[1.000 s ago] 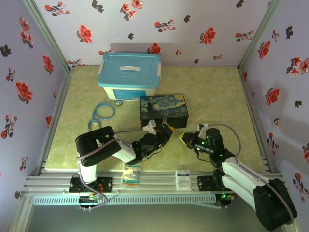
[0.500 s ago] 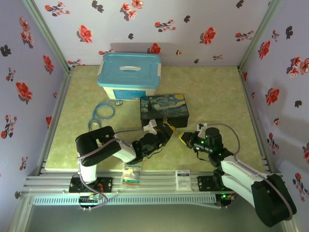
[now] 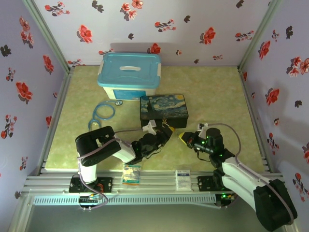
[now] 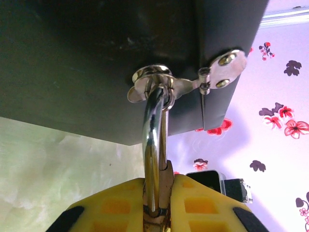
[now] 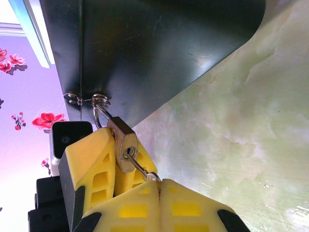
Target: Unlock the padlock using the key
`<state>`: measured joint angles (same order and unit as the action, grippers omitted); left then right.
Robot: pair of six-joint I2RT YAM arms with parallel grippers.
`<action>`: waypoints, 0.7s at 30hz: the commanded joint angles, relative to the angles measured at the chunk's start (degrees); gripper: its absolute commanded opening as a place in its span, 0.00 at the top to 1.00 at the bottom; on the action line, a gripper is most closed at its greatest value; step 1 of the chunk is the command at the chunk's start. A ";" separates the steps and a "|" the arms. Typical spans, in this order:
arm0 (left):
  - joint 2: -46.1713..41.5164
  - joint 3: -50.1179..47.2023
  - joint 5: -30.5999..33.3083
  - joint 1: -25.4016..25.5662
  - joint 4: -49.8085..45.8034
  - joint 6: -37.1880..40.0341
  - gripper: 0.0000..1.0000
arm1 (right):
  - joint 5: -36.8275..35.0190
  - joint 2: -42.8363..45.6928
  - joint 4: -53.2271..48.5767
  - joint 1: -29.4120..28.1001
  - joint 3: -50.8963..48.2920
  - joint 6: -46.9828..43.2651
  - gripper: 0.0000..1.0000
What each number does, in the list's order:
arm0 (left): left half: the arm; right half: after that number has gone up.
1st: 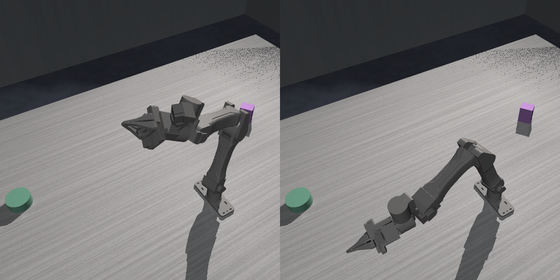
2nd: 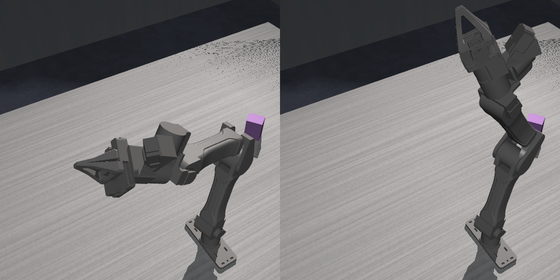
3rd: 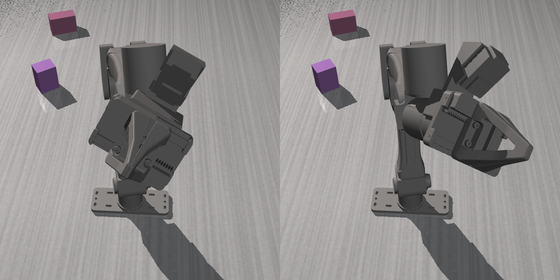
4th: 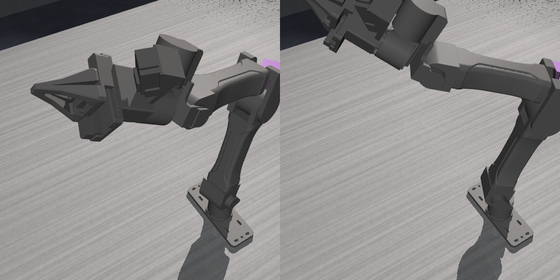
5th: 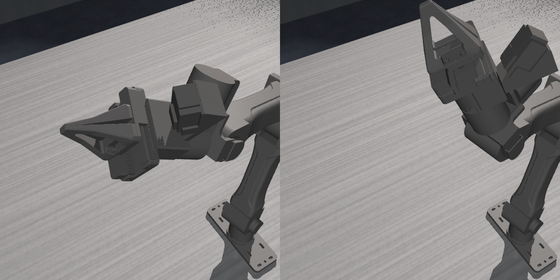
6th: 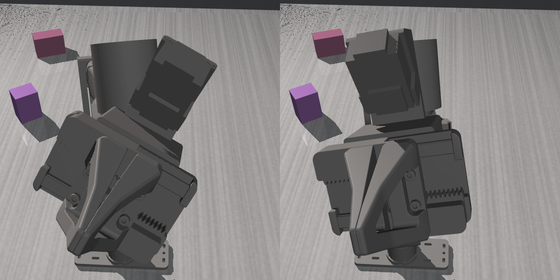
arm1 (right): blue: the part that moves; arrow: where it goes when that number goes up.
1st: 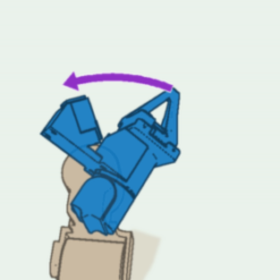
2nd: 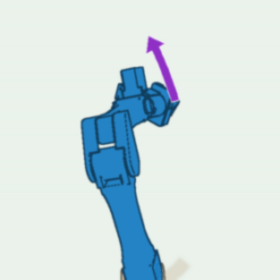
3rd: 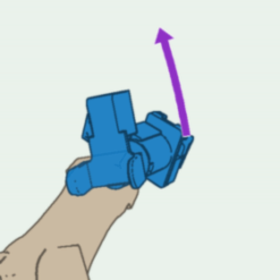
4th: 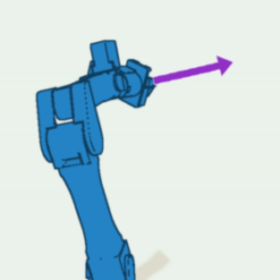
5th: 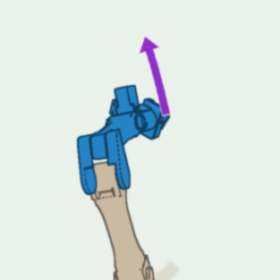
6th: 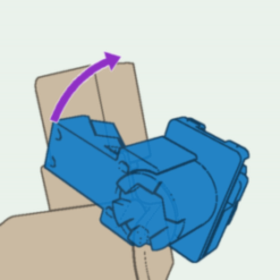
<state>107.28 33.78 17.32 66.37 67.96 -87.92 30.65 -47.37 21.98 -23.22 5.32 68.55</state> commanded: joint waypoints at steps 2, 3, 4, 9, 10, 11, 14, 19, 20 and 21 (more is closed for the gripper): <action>-1.09 1.26 0.28 -0.45 2.82 1.97 1.00 | -0.26 -0.22 0.22 0.28 0.84 -1.28 1.00; -0.95 1.29 0.14 -0.53 2.94 1.89 1.00 | -0.16 -0.40 0.62 0.28 0.75 -1.22 1.00; -0.94 1.29 0.01 -0.58 2.92 1.87 1.00 | -0.15 -0.60 0.99 0.28 0.66 -1.06 1.00; -0.40 2.21 -1.02 -0.46 3.07 1.98 1.00 | 0.06 -1.12 1.76 0.26 0.82 -1.01 1.00; -0.13 2.32 -1.14 -0.45 3.25 1.89 1.00 | 0.18 -1.26 2.06 0.28 0.92 -0.98 1.00; 0.20 2.59 -1.32 -0.45 3.15 1.64 1.00 | 0.35 -1.42 2.46 0.28 0.92 -0.93 1.00; 1.44 2.83 -1.45 -0.36 3.63 0.49 1.00 | 0.46 -1.70 2.80 0.28 0.83 -0.81 1.00; 2.38 3.67 -1.51 -0.35 4.06 0.47 1.00 | -0.13 -1.54 2.54 0.28 0.40 -0.88 1.00; 2.41 3.77 -1.60 -0.30 3.93 0.47 1.00 | -0.24 -1.37 2.50 0.28 0.39 -0.88 1.00; 2.52 3.65 -1.64 -0.22 3.95 0.38 1.00 | -0.39 -1.28 2.30 0.28 0.40 -0.88 1.00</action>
<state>109.01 35.62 16.34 66.19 68.47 -88.03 30.57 -48.88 22.81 -23.22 5.32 68.55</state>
